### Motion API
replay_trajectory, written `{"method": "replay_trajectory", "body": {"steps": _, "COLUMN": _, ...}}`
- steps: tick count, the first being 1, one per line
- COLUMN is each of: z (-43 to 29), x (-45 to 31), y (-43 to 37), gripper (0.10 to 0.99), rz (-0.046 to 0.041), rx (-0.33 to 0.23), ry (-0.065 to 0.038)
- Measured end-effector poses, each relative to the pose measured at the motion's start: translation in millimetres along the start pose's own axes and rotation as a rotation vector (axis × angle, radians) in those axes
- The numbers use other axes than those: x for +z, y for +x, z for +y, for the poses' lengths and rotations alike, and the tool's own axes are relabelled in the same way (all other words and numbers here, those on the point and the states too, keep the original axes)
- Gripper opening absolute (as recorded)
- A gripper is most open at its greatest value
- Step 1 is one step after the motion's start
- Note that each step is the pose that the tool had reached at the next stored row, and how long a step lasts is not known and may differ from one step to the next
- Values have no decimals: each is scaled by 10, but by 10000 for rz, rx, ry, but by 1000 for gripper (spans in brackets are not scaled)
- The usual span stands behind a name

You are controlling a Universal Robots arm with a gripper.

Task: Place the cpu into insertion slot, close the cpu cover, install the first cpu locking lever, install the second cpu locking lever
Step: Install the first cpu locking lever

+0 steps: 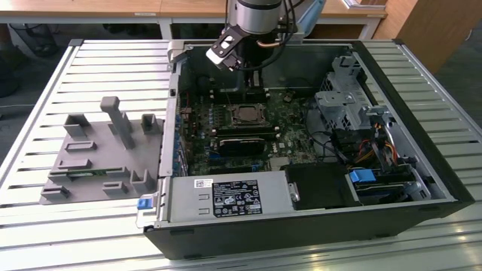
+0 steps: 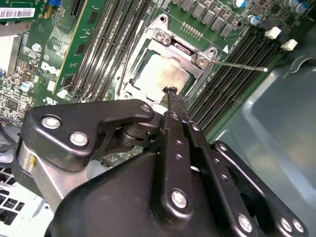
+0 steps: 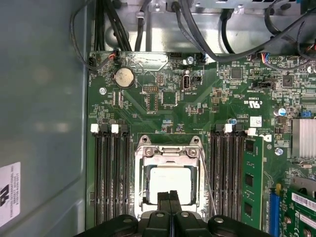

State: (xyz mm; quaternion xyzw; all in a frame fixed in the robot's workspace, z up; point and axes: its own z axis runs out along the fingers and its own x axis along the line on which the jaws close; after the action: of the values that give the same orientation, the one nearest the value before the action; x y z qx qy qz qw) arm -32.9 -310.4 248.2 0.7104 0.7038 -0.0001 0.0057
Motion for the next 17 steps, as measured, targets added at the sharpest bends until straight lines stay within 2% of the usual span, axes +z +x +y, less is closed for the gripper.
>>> {"method": "replay_trajectory", "body": {"steps": 5, "z": 1, "x": -71, "y": 0, "gripper": 106, "rz": 1, "rx": 0, "ry": 0}}
{"method": "replay_trajectory", "body": {"steps": 13, "z": 2, "x": -262, "y": -2, "gripper": 106, "rz": -2, "rx": 0, "ry": 1}}
{"method": "replay_trajectory", "body": {"steps": 15, "z": 2, "x": -265, "y": -2, "gripper": 106, "rz": 2, "rx": -49, "ry": -4}}
{"method": "replay_trajectory", "body": {"steps": 17, "z": 2, "x": -265, "y": -2, "gripper": 106, "rz": 4, "rx": -361, "ry": -6}}
